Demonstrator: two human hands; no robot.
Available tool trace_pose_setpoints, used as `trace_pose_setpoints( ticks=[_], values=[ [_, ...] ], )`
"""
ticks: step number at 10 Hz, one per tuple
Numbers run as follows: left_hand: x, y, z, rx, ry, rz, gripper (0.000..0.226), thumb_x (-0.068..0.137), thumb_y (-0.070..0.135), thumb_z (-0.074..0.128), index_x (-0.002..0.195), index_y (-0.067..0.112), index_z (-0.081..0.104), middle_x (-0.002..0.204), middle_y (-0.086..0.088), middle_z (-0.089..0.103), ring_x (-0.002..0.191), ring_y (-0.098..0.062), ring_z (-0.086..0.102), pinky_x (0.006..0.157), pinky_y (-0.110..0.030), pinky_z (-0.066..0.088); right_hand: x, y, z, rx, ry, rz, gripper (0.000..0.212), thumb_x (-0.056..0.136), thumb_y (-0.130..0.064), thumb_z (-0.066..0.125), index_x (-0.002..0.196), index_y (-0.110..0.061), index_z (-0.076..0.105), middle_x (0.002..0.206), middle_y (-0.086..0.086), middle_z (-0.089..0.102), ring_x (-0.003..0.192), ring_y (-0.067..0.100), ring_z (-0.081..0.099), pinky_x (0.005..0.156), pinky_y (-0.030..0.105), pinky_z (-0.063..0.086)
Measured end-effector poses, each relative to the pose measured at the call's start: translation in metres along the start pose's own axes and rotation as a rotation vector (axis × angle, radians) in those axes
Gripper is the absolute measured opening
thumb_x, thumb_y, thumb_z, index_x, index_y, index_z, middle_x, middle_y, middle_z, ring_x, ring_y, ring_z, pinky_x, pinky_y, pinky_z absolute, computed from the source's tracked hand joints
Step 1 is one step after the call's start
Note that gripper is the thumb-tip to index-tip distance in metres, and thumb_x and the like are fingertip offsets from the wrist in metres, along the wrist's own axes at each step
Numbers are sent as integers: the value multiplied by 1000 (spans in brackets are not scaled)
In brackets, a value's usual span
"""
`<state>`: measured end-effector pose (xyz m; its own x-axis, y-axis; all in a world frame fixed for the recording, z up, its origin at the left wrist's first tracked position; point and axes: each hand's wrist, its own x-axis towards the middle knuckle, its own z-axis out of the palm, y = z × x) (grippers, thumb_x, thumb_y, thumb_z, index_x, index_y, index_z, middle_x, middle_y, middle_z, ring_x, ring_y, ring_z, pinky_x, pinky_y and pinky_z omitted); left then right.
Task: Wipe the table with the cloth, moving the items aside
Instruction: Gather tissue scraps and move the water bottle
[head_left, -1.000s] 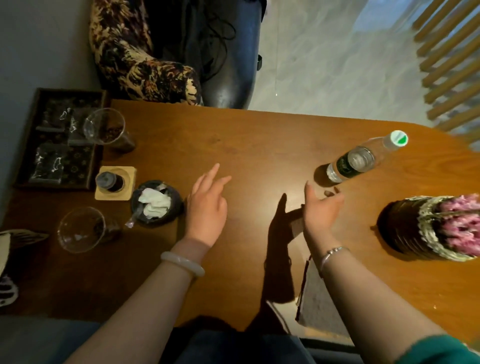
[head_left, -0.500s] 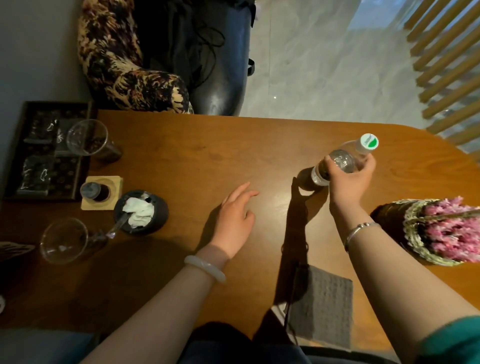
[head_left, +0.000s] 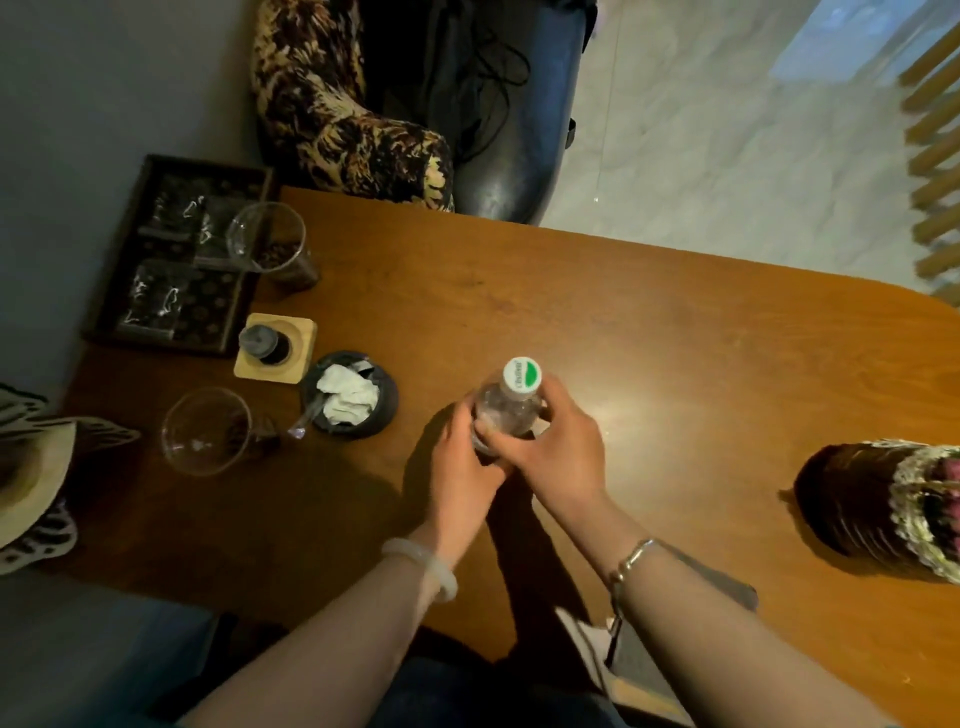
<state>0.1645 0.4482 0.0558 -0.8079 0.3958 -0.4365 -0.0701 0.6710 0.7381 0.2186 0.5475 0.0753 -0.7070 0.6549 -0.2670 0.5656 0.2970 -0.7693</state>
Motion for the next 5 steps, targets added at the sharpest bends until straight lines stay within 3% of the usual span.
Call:
trace_pose_setpoints(
  ticks=[1,2,3,4,5],
  values=[
    [-12,-32,-17,-166,147,-82,54,82,12,64,132,13,47,128,-3,56,117,-16,54,92,-20,42,-19,-23,30,-32,-129,-98,75,65,-64,77,131,-40,51,118,-17,67,105,0,62,86,25,54],
    [-27,-52,-39,-87,179,-54,50,90,-6,52,138,5,42,128,6,46,109,5,42,81,5,31,-33,-41,53,-1,-218,-181,72,69,-58,78,132,-38,51,121,-16,66,108,0,61,90,22,51],
    [-31,-77,-57,-144,270,-99,48,90,-10,49,136,3,46,117,13,49,93,25,45,74,7,32,-38,-50,75,81,-388,-201,82,70,-41,84,140,-39,42,129,-12,63,117,3,58,98,32,51],
    [-35,-91,-74,-189,326,-153,54,85,-10,56,134,11,47,103,25,53,93,13,57,70,5,37,-41,-56,91,120,-537,-182,101,69,-38,86,148,-42,24,141,-7,55,128,7,52,107,33,45],
    [-42,-82,-95,-228,471,-240,48,84,-7,62,129,7,50,102,6,61,101,-22,61,69,3,39,-45,-63,97,90,-609,-191,104,75,-50,79,152,-44,9,150,-6,44,137,7,40,113,30,36]
  ],
)
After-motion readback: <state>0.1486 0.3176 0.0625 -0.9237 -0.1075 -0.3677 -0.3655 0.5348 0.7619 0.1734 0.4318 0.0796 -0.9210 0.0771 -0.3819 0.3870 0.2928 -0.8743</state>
